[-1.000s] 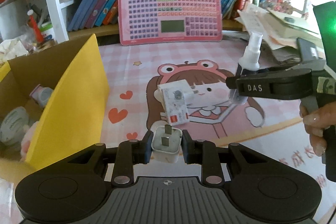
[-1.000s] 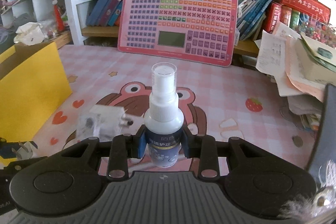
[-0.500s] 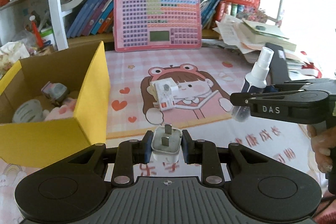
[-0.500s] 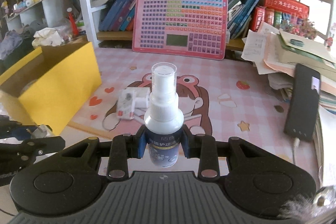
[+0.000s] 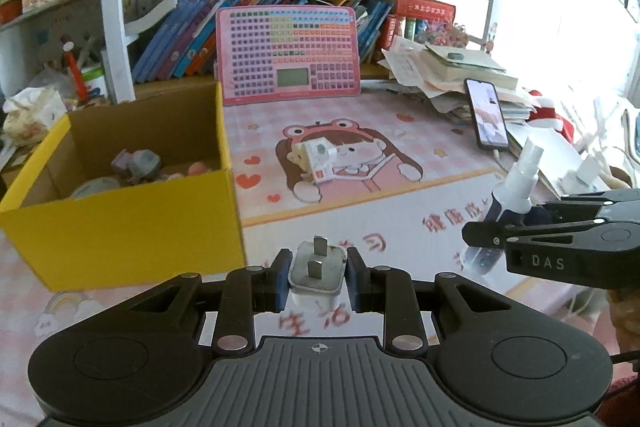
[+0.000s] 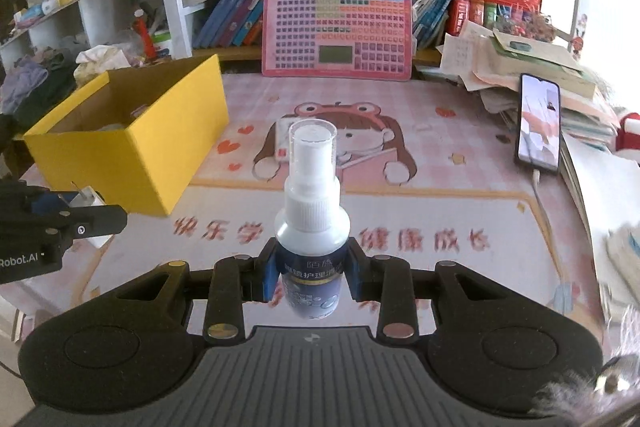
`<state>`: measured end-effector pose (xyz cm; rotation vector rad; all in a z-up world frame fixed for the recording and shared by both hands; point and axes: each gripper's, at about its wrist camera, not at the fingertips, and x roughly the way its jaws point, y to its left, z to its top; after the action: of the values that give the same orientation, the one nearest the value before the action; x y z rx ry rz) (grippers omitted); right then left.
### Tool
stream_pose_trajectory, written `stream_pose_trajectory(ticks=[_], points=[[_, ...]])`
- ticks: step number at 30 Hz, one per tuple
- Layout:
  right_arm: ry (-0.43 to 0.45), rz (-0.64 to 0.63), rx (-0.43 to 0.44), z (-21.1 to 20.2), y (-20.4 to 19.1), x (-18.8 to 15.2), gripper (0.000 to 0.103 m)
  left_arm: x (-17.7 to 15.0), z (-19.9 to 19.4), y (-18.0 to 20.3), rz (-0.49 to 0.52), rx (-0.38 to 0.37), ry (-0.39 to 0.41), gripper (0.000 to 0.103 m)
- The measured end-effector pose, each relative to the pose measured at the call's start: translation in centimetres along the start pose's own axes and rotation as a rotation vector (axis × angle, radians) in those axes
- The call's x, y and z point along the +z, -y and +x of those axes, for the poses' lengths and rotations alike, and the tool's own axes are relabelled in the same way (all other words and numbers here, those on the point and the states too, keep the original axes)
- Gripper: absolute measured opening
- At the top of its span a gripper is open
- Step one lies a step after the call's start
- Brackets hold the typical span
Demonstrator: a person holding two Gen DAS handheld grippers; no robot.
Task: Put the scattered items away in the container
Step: 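Lift the plug adapter in the left tool while the right tool lifts the spray bottle toward the box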
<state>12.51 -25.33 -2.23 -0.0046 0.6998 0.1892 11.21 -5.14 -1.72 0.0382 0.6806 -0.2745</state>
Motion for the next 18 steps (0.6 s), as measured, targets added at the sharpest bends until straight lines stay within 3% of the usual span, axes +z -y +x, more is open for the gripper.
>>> stream_pose_trajectory(ticks=[18], points=[[0.006, -0.006, 0.012, -5.1, -9.6, -4.7, 0.031, -5.2, -7.6, -4.7, 0.016, -0.017, 0.012, 0.026]])
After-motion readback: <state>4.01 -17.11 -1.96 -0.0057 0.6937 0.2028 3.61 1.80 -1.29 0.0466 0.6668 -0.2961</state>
